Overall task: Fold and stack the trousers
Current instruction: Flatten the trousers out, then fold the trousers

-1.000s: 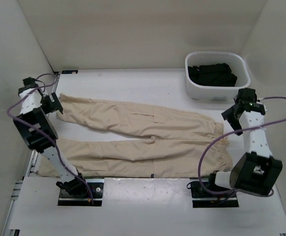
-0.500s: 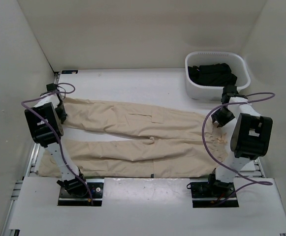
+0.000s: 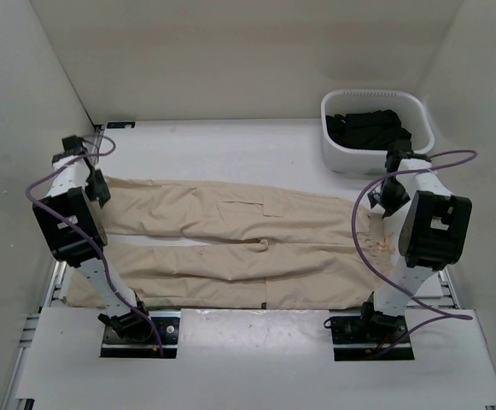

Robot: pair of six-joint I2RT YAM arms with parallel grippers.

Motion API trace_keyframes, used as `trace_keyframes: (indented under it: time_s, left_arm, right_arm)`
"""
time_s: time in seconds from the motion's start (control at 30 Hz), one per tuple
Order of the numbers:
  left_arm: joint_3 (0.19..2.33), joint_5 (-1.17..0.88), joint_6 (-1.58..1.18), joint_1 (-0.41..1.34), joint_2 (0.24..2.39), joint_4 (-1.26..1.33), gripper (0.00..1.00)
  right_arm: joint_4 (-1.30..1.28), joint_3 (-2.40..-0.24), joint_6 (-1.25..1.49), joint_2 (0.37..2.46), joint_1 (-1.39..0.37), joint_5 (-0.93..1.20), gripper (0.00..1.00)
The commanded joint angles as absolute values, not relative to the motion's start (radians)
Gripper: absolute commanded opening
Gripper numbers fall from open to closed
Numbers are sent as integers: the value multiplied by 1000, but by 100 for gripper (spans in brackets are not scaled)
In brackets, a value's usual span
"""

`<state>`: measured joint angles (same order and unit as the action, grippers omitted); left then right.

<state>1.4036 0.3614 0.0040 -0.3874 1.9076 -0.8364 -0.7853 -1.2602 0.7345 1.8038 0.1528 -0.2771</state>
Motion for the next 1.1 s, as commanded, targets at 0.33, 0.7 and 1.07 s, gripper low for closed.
trace_keyframes:
  time_s: [0.33,0.7,1.07]
  left_arm:
    - [2104,84,0,-356,2244,-951,100]
    - [2122,-5,0,-327,2417,-969,100]
    - [2033,66,0,-318,2338,-969,14]
  right_arm:
    - [-830,-1489,828,1948,144,-169,72]
    - [-793,-1396,867,2026,107,-235,76]
    - [-792,-1387,857,2023,107,-258,0]
